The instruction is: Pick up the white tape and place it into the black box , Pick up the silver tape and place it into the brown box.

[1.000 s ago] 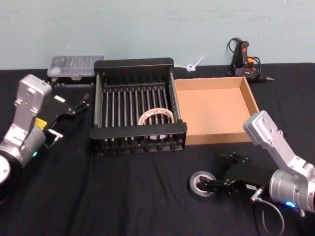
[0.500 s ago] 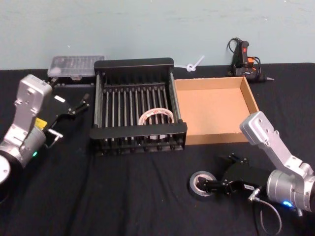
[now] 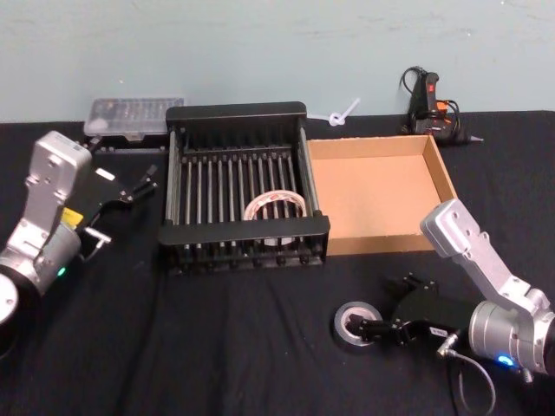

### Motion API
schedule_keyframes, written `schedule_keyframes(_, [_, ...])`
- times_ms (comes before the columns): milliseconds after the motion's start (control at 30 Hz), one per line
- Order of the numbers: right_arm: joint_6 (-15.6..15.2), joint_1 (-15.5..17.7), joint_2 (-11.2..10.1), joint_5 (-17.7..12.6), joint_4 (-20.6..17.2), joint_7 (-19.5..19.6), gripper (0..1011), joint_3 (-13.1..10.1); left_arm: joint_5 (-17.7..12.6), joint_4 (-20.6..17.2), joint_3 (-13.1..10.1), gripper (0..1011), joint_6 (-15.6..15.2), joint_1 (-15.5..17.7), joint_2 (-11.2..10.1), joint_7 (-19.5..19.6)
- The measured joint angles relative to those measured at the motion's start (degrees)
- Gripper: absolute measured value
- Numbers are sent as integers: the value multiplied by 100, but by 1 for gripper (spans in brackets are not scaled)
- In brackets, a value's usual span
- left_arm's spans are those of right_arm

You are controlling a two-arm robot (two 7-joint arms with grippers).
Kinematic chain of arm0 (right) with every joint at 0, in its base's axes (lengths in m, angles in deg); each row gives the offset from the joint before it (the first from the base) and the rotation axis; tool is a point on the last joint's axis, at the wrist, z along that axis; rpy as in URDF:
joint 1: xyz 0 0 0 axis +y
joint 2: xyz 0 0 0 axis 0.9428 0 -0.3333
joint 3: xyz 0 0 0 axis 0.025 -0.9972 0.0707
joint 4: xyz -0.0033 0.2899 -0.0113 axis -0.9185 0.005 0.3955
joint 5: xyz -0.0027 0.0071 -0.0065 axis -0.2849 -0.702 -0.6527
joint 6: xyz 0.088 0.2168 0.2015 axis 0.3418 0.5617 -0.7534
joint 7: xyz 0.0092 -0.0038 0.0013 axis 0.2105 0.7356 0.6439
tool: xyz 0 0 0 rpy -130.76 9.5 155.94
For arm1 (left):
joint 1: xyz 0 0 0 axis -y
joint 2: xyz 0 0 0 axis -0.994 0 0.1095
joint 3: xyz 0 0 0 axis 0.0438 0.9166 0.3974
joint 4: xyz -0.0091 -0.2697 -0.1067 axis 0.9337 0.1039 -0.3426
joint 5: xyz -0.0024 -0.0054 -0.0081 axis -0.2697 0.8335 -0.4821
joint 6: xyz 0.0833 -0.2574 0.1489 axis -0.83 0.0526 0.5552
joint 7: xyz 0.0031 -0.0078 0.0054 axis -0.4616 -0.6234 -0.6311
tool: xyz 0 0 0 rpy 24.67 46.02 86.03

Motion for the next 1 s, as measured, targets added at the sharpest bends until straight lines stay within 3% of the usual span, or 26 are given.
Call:
schedule_keyframes(633, [8, 4, 8, 11, 8, 8, 1002, -8, 0, 0, 0, 1001, 0, 0, 0, 0])
schedule_keyframes(833, [11, 4, 5, 11, 4, 7, 901, -8, 0, 0, 0, 1001, 0, 0, 0, 0])
schedule_keyframes(1000, [12, 4, 5, 10, 2, 7, 743, -8, 0, 0, 0, 1002, 0, 0, 0, 0])
